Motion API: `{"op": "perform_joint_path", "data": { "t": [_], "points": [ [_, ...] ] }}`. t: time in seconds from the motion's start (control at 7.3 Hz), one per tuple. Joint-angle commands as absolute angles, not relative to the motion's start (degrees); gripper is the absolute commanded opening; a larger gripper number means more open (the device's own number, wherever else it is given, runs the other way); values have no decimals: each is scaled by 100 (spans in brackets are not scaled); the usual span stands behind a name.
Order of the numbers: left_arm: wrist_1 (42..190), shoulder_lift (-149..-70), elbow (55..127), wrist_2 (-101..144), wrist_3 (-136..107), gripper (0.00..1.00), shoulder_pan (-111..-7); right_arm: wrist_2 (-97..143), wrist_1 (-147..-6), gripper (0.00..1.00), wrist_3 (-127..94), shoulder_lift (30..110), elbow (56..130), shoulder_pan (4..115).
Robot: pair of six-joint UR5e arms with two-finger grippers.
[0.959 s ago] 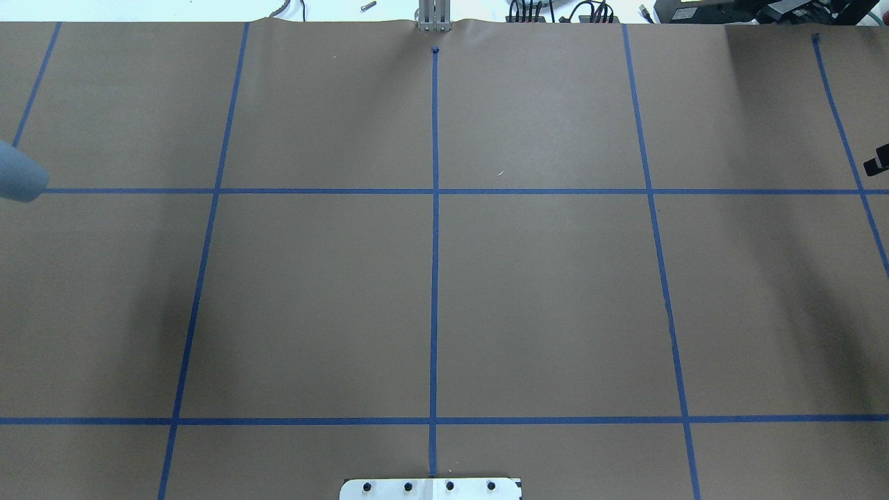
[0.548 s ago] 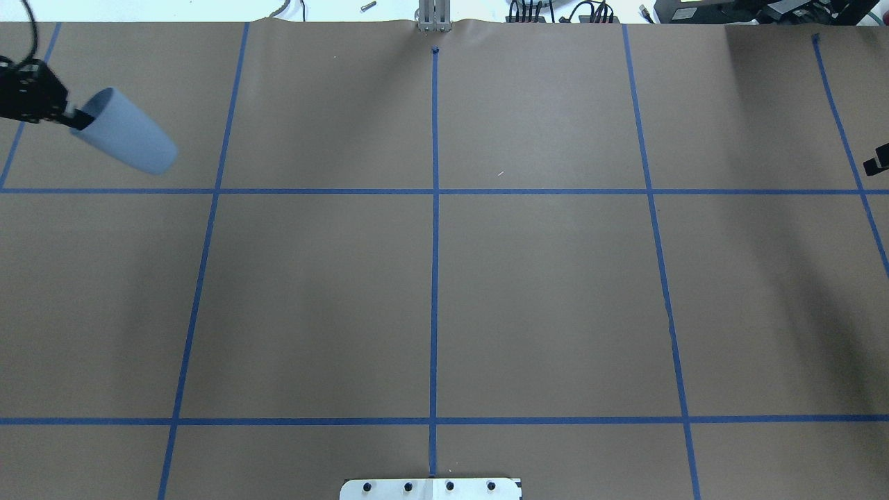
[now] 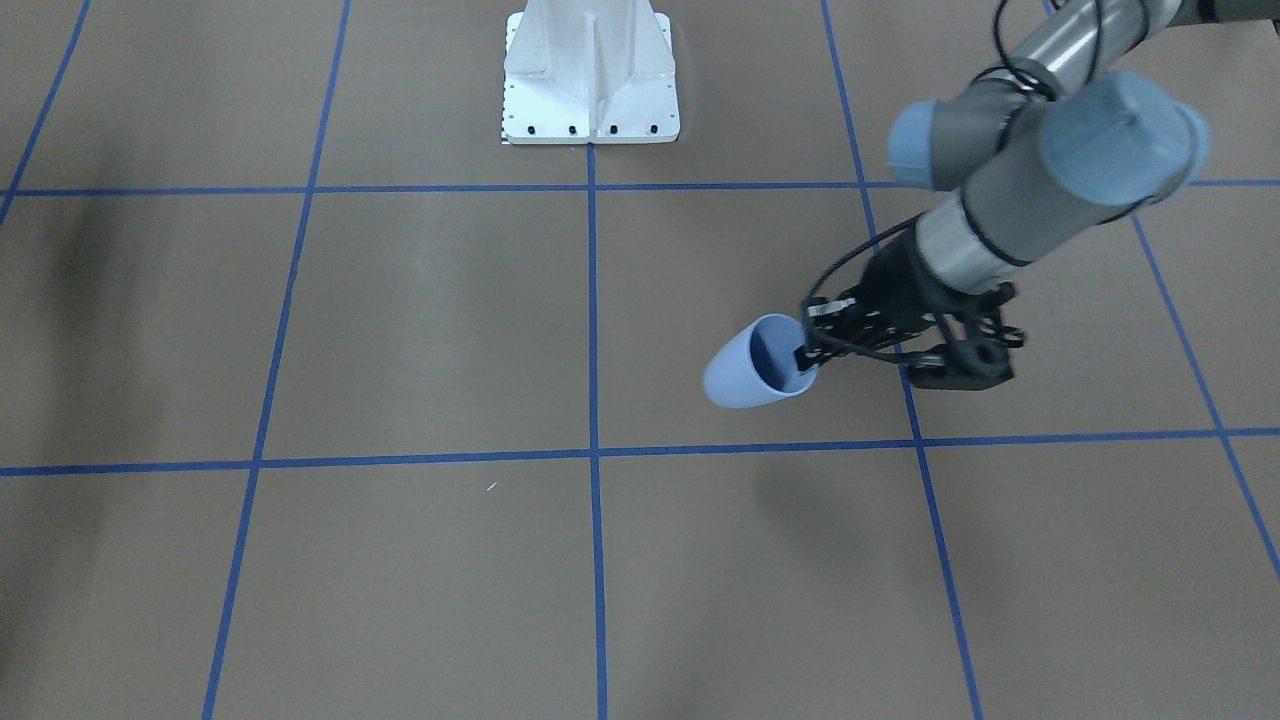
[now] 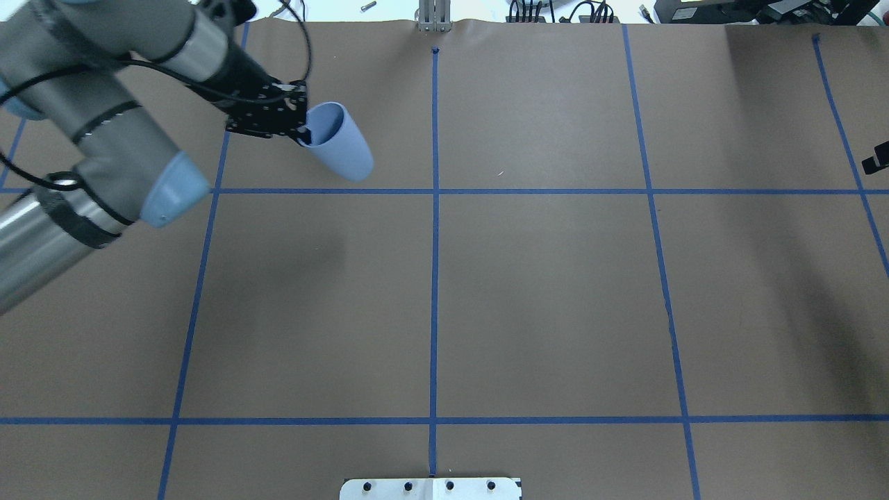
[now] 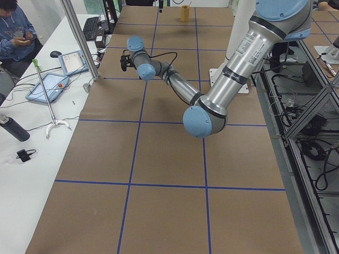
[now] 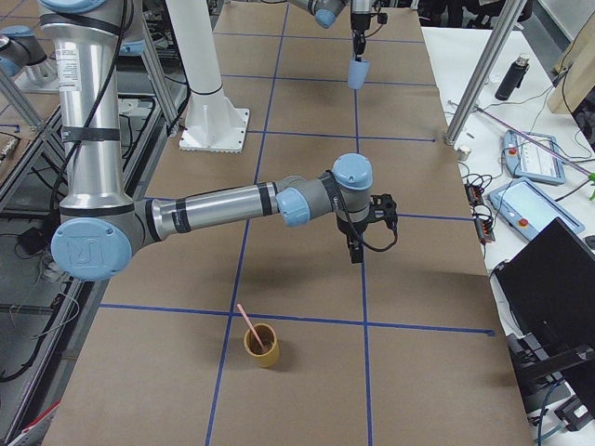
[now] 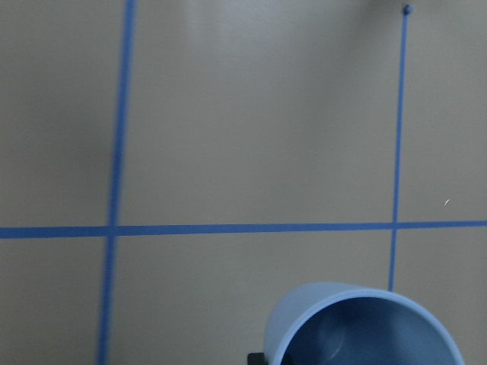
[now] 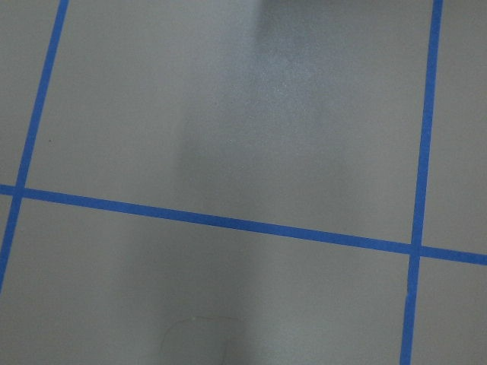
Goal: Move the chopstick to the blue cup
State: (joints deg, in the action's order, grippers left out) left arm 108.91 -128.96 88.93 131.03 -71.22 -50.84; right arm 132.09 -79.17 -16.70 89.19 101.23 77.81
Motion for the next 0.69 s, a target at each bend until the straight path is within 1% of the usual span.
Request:
{"op": "perform_joint_path", "data": {
  "t": [0.0, 0.27, 0.55],
  "points": [
    [10178, -13824, 8395, 12140, -7225, 0, -4378, 13210, -7780, 100, -1670, 8912, 10116, 7787],
    [10178, -14245, 7781, 11457, -7233, 0, -3967, 13210, -7752, 100, -1670, 8912, 10107, 7778],
    [10169, -14273, 7770, 11356, -7225, 0, -3929, 13210, -7752, 100, -1670, 8912, 10090, 7778]
  ]
}}
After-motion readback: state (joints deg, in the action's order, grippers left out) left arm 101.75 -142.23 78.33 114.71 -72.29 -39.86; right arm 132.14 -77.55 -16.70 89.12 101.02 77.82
